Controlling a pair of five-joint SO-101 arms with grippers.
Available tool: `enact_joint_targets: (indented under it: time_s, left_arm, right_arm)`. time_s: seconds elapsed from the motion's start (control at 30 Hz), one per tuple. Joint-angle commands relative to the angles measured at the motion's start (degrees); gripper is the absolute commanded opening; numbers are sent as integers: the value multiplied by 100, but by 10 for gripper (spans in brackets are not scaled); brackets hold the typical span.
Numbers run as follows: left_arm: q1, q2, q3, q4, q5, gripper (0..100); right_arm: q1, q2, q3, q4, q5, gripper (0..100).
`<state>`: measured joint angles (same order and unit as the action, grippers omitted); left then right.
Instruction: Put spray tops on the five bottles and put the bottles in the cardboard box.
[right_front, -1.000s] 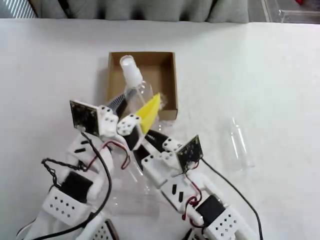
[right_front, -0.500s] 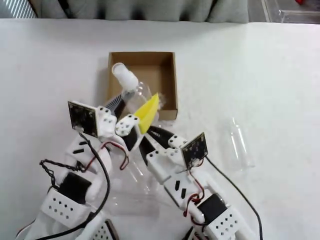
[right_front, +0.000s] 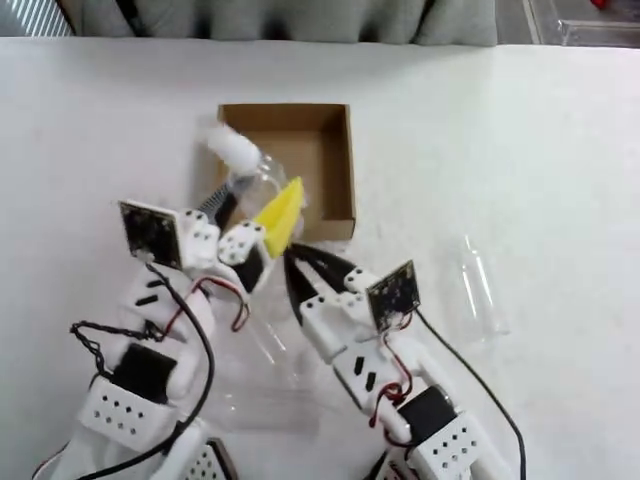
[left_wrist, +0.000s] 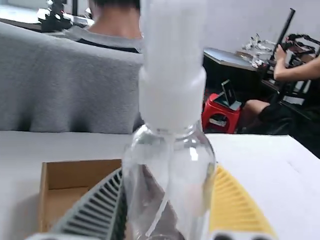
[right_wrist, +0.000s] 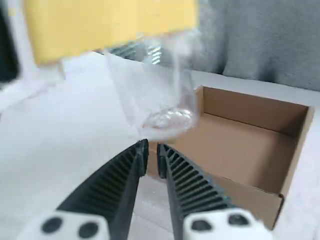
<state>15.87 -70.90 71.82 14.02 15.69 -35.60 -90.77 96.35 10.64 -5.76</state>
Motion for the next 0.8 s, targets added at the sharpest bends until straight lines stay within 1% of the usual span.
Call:
enact_joint_targets:
  time_s: [0.0, 0.17, 0.3, 0.6, 0.77]
  left_arm:
    - [-330, 681, -202, -738, 44, 41]
    - [-681, 2360, -765, -1653, 44, 41]
    - [-866, 3547, -1319, -2277, 44, 45]
    - [-892, 5947, -2708, -3059, 44, 46]
    - [-980, 6958, -3288, -3429, 44, 46]
  right_arm:
    - [277, -48, 70, 84, 44, 17]
    - [523, -13, 70, 145, 44, 17]
    - [523, -48, 70, 356, 44, 17]
    - [532, -22, 70, 462, 44, 17]
    - [488, -40, 70, 488, 44, 16]
